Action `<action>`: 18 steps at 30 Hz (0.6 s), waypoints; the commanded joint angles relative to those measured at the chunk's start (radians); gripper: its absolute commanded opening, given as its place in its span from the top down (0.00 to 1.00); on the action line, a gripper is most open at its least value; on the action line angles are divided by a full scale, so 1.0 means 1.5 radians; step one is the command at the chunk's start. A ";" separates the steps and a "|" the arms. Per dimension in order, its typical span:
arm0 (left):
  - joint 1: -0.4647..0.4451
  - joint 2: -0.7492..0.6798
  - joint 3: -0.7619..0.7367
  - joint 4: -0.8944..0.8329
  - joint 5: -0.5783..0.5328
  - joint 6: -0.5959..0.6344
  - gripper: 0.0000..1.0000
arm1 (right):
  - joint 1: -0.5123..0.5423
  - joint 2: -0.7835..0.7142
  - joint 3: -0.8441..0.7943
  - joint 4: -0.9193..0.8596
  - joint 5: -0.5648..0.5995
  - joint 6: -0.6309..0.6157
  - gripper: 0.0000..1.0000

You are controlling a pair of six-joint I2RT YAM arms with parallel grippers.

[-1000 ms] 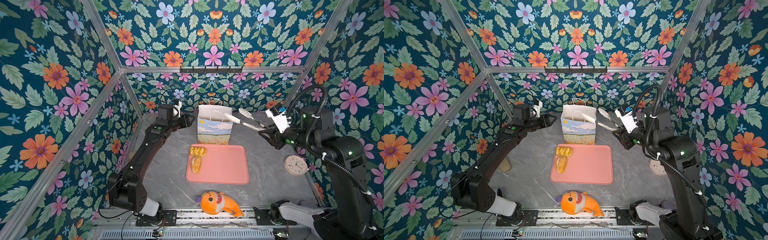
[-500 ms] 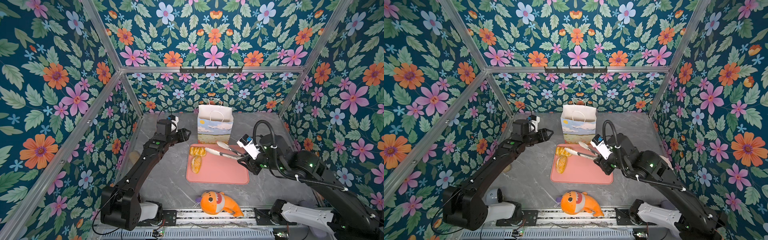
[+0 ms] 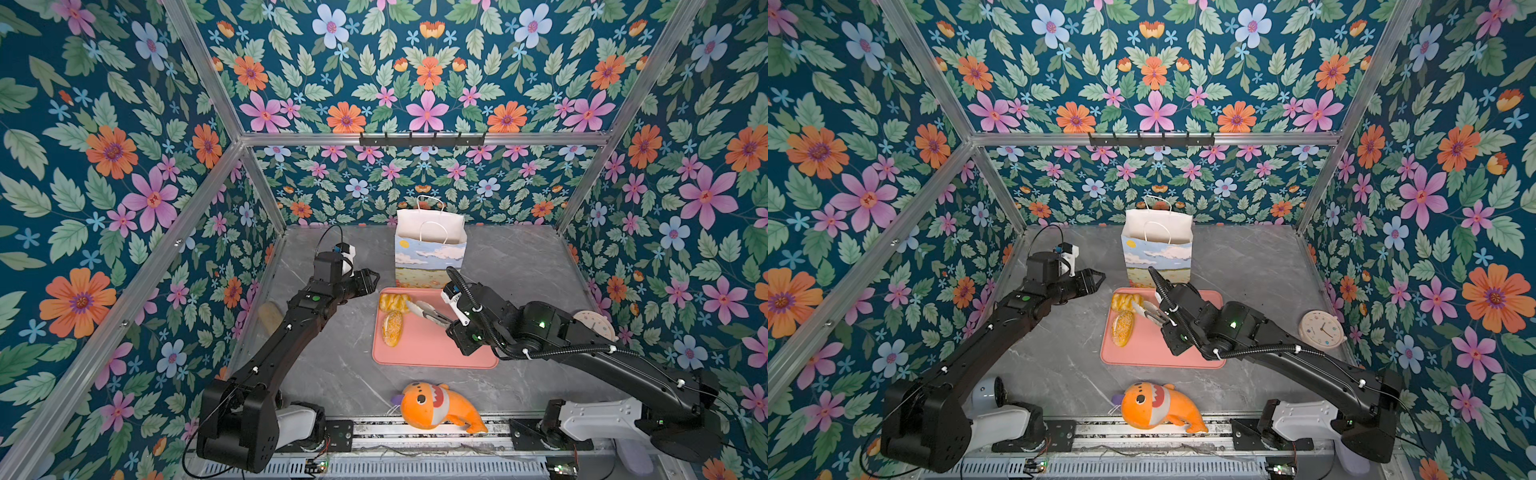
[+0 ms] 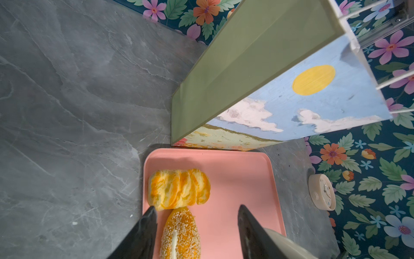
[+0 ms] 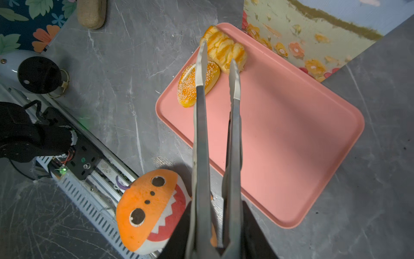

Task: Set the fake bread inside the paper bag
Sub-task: 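Withdraw the tongs from the bag and lower them toward the remaining tray breads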

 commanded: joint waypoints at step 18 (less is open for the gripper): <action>0.000 -0.024 -0.025 0.015 -0.026 0.024 0.41 | 0.092 0.168 0.098 -0.048 0.139 0.197 0.60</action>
